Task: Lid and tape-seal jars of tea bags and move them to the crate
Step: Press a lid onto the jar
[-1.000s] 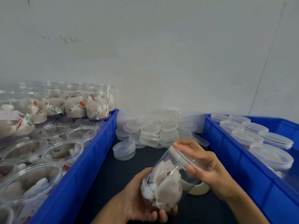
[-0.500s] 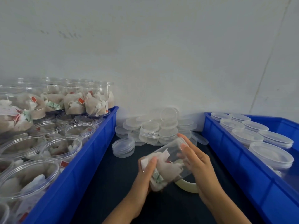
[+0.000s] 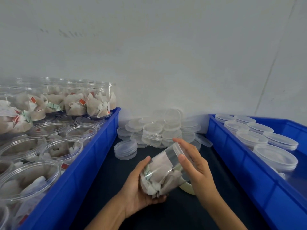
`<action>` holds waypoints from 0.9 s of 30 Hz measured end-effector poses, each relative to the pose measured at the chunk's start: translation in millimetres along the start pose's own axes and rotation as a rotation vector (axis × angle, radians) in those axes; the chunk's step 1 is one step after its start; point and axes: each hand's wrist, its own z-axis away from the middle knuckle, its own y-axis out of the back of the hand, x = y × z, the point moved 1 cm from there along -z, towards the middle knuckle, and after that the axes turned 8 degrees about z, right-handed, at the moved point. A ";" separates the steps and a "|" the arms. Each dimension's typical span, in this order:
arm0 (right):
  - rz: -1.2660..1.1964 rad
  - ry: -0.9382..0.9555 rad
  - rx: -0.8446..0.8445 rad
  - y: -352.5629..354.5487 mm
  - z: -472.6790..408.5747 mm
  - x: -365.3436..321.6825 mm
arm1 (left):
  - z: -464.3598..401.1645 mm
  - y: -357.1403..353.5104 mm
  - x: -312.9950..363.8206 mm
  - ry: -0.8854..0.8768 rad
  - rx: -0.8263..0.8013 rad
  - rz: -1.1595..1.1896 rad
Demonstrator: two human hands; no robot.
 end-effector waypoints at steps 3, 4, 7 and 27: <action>-0.086 -0.007 0.057 -5.8 -3.8 0.8 | 0.8 -3.4 -0.3 -0.143 -0.036 -0.009; -0.109 -0.016 0.077 -7.2 -4.4 1.6 | 0.8 -4.2 -1.7 -0.177 -0.020 -0.021; -0.143 -0.053 0.147 -10.0 -3.1 6.6 | 0.4 -5.9 -7.3 -0.278 0.054 -0.044; -0.027 -0.053 0.102 -8.3 -0.8 21.2 | 4.7 -5.8 -0.9 -0.239 0.076 -0.187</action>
